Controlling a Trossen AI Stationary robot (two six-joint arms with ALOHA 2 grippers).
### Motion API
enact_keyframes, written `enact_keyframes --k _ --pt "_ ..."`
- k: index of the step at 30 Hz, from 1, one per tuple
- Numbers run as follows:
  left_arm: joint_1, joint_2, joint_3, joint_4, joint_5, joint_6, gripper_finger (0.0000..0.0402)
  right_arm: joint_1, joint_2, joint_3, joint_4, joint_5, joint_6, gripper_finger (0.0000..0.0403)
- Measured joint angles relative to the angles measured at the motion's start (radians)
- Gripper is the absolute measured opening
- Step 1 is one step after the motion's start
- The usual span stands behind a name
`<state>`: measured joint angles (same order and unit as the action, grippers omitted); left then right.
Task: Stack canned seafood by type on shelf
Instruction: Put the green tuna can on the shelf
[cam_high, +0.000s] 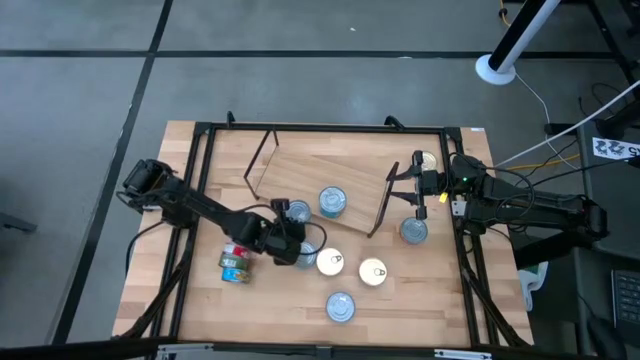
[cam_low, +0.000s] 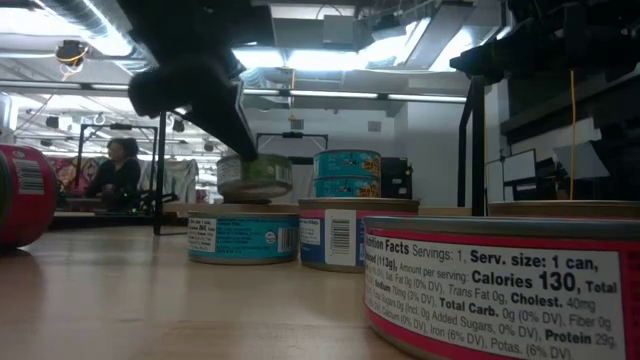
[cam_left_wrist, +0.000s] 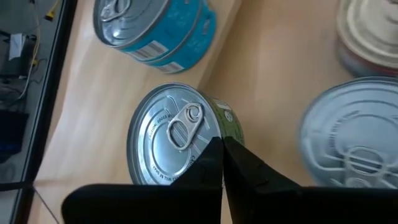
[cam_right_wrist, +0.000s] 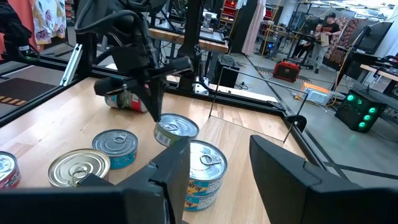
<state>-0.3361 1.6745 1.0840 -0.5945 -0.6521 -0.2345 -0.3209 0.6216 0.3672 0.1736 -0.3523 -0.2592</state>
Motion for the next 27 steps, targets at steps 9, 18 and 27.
enact_keyframes --k 9,18,27 --pt "0.084 0.000 0.000 0.001 0.000 0.087 0.0000 0.000 0.000 0.000 0.000 0.000 0.000 0.0168" --pt "0.155 0.000 0.000 0.017 0.034 0.145 0.0000 0.000 0.000 0.000 0.000 0.000 0.000 0.0168" --pt "0.186 0.000 0.000 0.136 0.080 0.240 0.0000 0.000 0.000 0.000 0.000 0.000 0.000 0.0168"
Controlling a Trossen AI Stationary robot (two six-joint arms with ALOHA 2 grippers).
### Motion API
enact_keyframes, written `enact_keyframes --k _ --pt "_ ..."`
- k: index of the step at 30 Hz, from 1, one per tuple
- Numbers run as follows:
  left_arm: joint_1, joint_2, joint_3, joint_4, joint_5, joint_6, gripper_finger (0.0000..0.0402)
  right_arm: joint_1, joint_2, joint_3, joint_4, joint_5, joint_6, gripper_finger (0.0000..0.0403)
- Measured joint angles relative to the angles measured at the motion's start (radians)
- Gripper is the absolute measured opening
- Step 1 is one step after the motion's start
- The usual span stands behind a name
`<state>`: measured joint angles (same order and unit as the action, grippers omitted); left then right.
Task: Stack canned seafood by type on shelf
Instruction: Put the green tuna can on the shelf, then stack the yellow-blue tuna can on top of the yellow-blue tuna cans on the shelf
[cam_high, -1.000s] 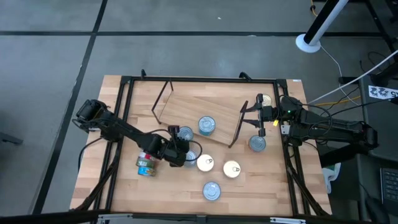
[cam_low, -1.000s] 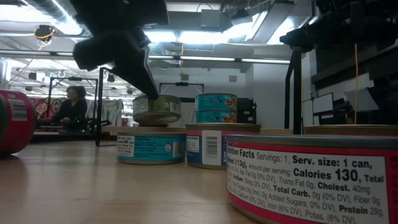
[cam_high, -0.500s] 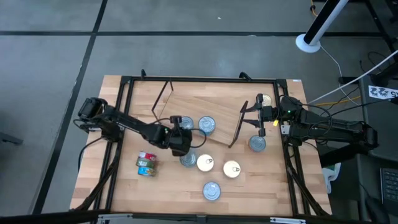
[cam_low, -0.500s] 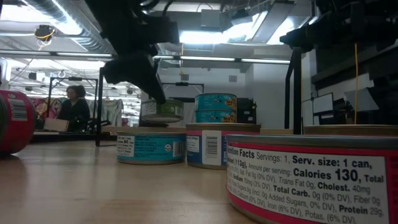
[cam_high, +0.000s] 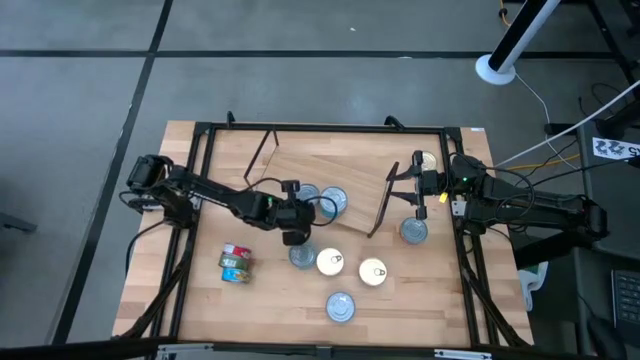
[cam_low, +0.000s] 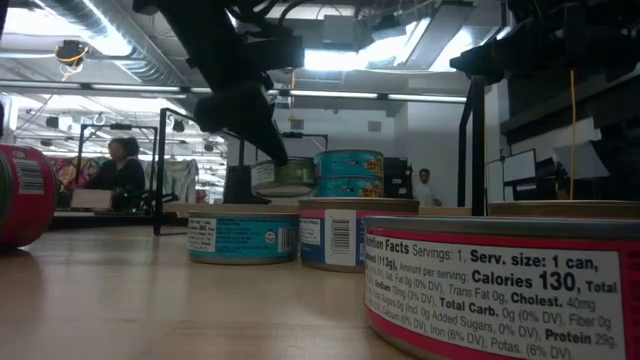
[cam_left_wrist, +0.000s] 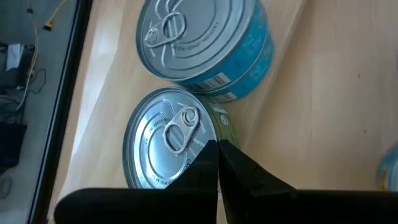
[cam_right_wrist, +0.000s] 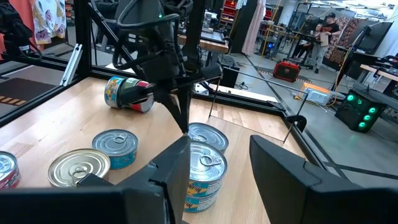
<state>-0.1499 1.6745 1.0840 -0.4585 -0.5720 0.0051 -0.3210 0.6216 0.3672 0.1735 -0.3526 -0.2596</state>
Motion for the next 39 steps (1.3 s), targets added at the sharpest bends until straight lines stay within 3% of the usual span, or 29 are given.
enact_keyframes --k 14,30,39 --pt "0.015 0.001 0.000 0.002 0.056 0.027 0.0005 0.000 0.000 0.000 0.000 0.000 0.000 0.0168" --pt "0.038 0.002 0.000 0.006 0.055 -0.006 0.0086 0.000 0.000 0.000 0.000 0.000 0.000 0.0168" --pt "0.006 0.001 0.083 -0.040 0.056 -0.122 0.0093 0.000 0.000 0.000 0.000 0.000 0.000 0.0168"
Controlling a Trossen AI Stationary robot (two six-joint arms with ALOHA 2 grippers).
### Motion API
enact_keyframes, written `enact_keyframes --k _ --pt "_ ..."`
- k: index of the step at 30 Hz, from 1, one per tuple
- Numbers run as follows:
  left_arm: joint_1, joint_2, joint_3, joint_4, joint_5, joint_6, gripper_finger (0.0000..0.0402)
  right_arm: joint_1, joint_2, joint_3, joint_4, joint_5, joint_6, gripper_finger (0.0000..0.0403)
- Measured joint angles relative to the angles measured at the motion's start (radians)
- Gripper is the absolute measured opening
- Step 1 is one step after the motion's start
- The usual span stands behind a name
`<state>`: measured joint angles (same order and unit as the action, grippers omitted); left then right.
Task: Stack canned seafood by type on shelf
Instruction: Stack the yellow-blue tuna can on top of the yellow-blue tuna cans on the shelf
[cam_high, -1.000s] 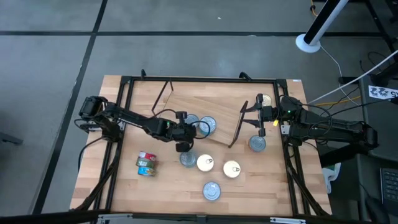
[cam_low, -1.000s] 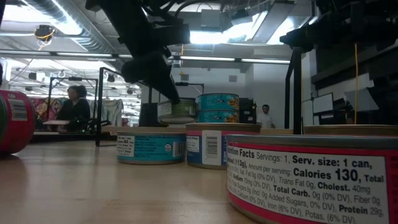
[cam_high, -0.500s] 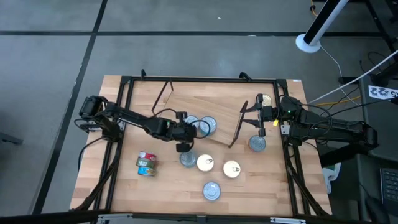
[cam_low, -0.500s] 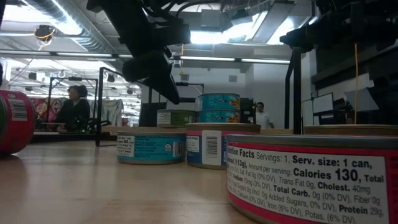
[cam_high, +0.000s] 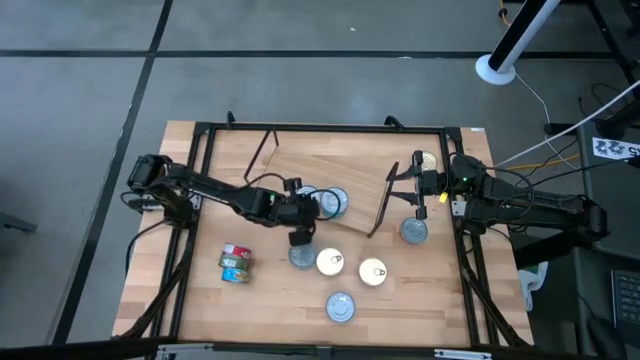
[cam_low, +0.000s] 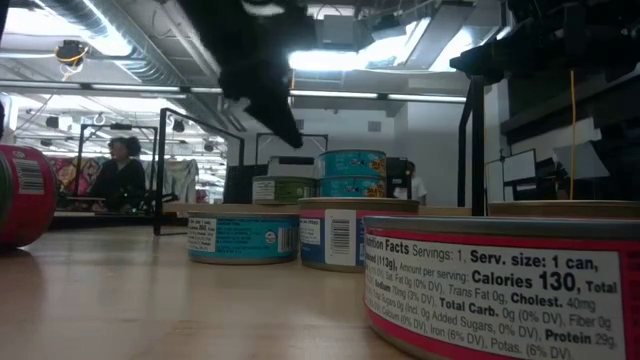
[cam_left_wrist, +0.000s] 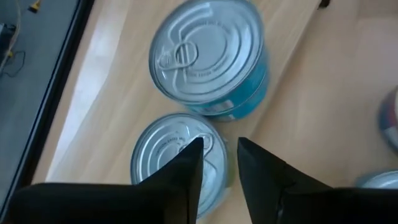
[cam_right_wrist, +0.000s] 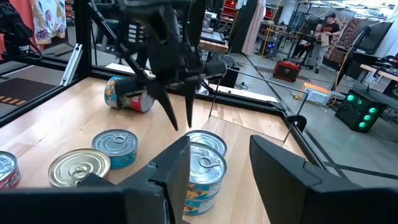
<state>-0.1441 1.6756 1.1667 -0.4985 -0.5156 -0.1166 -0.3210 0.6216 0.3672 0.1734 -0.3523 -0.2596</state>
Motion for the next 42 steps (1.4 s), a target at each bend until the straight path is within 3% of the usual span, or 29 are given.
enact_keyframes --k 9,17,24,31,42 --pt "-0.059 -0.001 0.140 -0.170 0.038 -0.142 0.0092 0.000 0.000 0.000 0.000 0.000 0.000 0.0168" --pt "-0.126 -0.001 0.166 -0.168 0.149 -0.264 0.0094 0.000 0.000 0.000 0.000 0.000 0.000 0.0168" --pt "-0.180 -0.001 0.166 -0.167 0.183 -0.364 0.0142 0.000 0.000 0.000 0.000 0.000 0.000 0.0168" --pt "-0.249 0.016 0.166 -0.134 0.198 -0.333 0.0199 0.000 0.000 0.000 0.000 0.000 0.000 0.0168" --pt "-0.348 0.163 0.166 -0.112 0.191 -0.218 0.0191 0.001 0.000 0.000 0.001 0.000 0.000 0.0168"
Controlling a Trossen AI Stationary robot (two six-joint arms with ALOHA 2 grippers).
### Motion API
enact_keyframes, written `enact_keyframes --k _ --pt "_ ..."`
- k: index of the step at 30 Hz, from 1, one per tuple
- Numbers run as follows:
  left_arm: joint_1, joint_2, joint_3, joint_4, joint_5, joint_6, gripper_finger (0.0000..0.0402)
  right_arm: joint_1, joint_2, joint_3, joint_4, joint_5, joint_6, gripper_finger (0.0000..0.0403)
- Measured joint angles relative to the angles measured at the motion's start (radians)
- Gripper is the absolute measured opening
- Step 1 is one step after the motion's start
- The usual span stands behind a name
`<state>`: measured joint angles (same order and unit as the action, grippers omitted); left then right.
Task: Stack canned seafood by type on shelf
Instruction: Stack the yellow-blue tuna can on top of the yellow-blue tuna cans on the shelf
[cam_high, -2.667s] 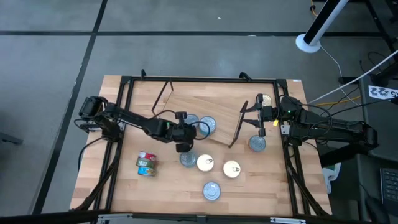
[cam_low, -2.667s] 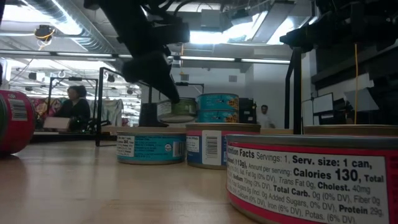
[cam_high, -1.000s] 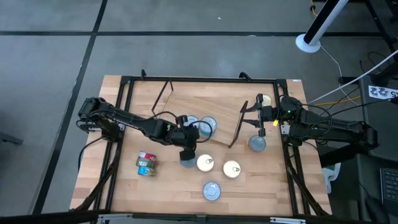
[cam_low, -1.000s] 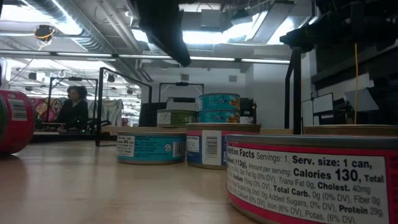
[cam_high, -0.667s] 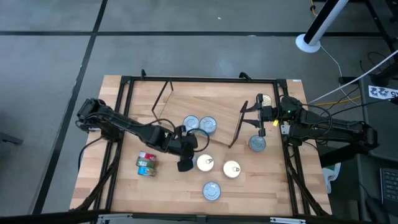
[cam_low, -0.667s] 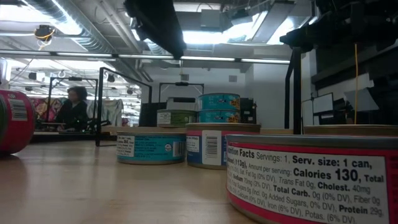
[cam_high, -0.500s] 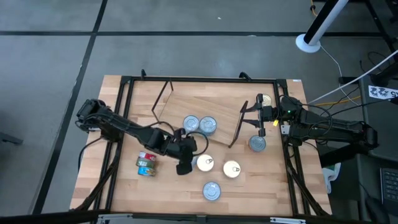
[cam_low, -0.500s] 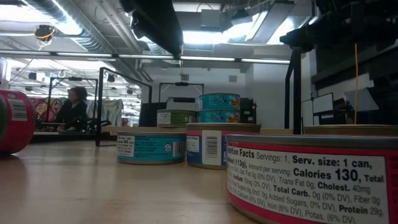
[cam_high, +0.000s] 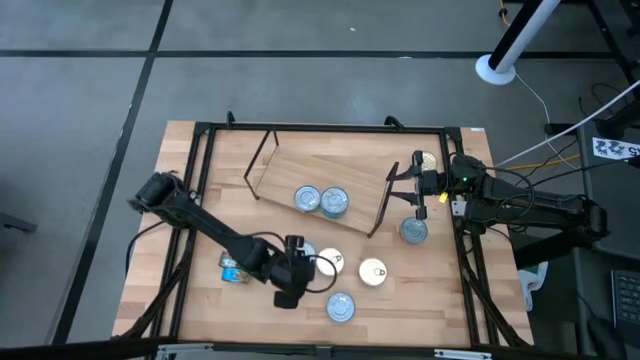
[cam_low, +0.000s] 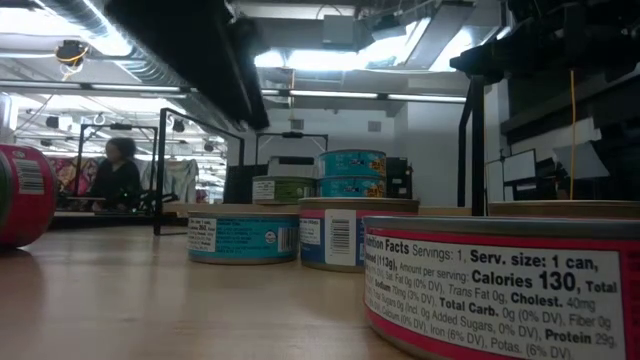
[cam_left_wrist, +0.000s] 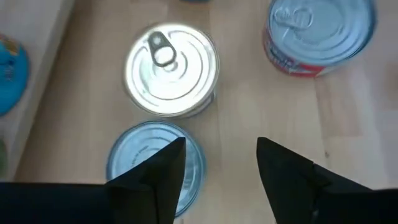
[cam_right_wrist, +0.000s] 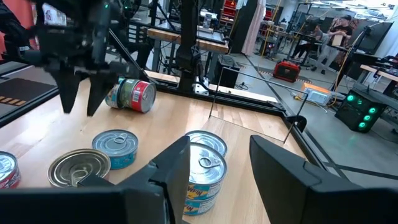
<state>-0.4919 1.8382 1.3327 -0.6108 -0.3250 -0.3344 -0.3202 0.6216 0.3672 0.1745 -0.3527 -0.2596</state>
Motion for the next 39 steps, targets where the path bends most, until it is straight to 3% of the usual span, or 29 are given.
enact_keyframes --k 16,34,39 --pt "0.003 0.137 0.000 -0.002 -0.043 -0.036 0.0157 0.000 0.000 0.000 0.000 0.000 0.000 0.0168" --pt "0.007 0.173 -0.002 -0.001 -0.112 -0.052 0.0117 0.000 0.000 0.000 -0.002 0.000 0.000 0.0168" --pt "0.007 0.174 -0.001 -0.006 -0.113 -0.052 0.0085 0.000 0.000 0.000 -0.008 0.000 0.000 0.0168"
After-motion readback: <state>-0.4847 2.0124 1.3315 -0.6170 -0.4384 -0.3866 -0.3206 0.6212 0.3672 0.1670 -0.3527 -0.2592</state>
